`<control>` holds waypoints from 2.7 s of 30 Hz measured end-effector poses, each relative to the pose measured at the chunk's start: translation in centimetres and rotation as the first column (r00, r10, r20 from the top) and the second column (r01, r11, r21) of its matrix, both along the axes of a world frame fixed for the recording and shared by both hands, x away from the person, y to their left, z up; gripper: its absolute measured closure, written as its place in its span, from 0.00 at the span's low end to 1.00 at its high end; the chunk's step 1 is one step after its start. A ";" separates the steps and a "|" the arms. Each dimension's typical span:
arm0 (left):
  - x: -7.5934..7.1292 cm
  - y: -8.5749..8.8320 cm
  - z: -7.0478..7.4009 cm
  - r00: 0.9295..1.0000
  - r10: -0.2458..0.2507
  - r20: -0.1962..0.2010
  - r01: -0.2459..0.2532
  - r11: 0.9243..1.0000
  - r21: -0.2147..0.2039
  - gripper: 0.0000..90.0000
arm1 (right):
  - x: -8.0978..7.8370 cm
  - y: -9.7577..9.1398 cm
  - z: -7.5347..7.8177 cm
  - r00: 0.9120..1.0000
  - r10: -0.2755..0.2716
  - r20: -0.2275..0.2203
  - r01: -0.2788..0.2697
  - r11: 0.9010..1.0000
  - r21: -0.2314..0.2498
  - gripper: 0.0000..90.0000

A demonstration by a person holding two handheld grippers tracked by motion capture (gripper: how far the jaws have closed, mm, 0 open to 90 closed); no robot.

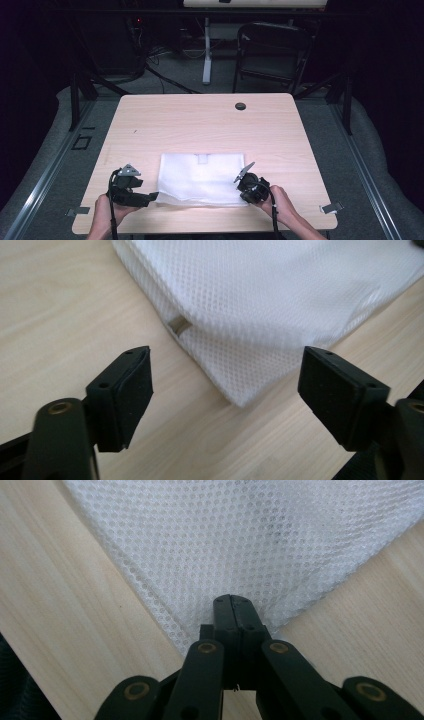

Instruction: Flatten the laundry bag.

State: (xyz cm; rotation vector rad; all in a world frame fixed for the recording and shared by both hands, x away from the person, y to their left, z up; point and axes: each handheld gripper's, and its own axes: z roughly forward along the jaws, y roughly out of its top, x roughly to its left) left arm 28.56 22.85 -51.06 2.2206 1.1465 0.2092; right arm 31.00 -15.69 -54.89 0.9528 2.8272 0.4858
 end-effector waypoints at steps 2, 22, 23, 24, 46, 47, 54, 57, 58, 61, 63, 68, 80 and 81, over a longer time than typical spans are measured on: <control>0.0 -0.1 0.3 1.000 -0.004 0.017 0.004 1.000 -0.001 0.23 | 0.0 -0.1 0.0 1.000 -0.003 -0.006 0.003 1.000 0.014 1.00; 1.5 -8.2 -0.5 0.969 -0.245 0.041 0.245 0.969 0.009 0.17 | -0.1 -2.4 2.8 0.998 -0.058 0.015 0.055 0.991 0.125 0.21; 1.5 -8.6 -0.7 0.966 -0.257 0.035 0.257 0.966 0.015 0.17 | -0.1 -2.4 2.8 0.999 -0.053 0.014 0.051 0.991 0.123 0.19; 1.5 -9.0 -0.8 0.963 -0.268 0.032 0.268 0.963 0.020 0.19 | -0.2 -2.3 2.7 0.999 -0.050 0.010 0.048 0.991 0.127 0.19; 2.0 -14.0 -3.8 0.899 -0.436 -0.047 0.438 0.891 0.117 0.60 | -0.2 -2.1 2.7 0.999 -0.035 0.000 0.035 0.991 0.129 0.27; 1.9 -14.1 -3.9 0.892 -0.448 -0.056 0.452 0.885 0.113 0.62 | -0.2 -2.1 2.7 0.999 -0.038 0.001 0.038 0.990 0.134 0.27; 1.9 -14.5 -4.4 0.885 -0.460 -0.065 0.465 0.873 0.150 0.75 | -0.2 -2.0 2.7 0.999 -0.032 -0.002 0.032 0.991 0.131 0.29; 1.9 -14.5 -4.5 0.884 -0.464 -0.062 0.468 0.872 0.145 0.81 | -0.2 -2.0 2.7 1.000 -0.031 -0.001 0.031 0.990 0.135 0.30; 1.9 -14.5 -4.5 0.882 -0.467 -0.058 0.470 0.870 0.151 0.83 | -0.2 -2.0 2.7 1.000 -0.031 -0.001 0.031 0.990 0.135 0.30; 1.9 -14.5 -4.5 0.883 -0.467 -0.056 0.469 0.870 0.151 0.89 | -0.2 -2.0 2.7 1.000 -0.029 -0.003 0.029 0.990 0.135 0.32; 2.0 -14.4 -4.5 0.882 -0.467 -0.058 0.471 0.872 0.134 0.93 | -0.3 -1.9 2.7 0.999 -0.034 0.005 0.033 0.989 0.141 0.33; 2.1 -14.3 -4.5 0.883 -0.466 -0.056 0.469 0.875 0.119 0.97 | -0.4 -1.9 2.8 1.000 -0.025 0.006 0.024 0.990 0.139 0.35; 2.4 -13.5 -3.3 0.906 -0.423 -0.012 0.423 0.905 0.033 0.98 | -1.2 -1.6 3.8 0.999 -0.002 0.038 -0.004 0.986 0.166 0.42; 2.3 -13.5 -3.2 0.908 -0.420 -0.007 0.420 0.907 0.032 0.98 | -1.4 -1.5 3.9 0.999 -0.008 0.043 0.001 0.985 0.173 0.43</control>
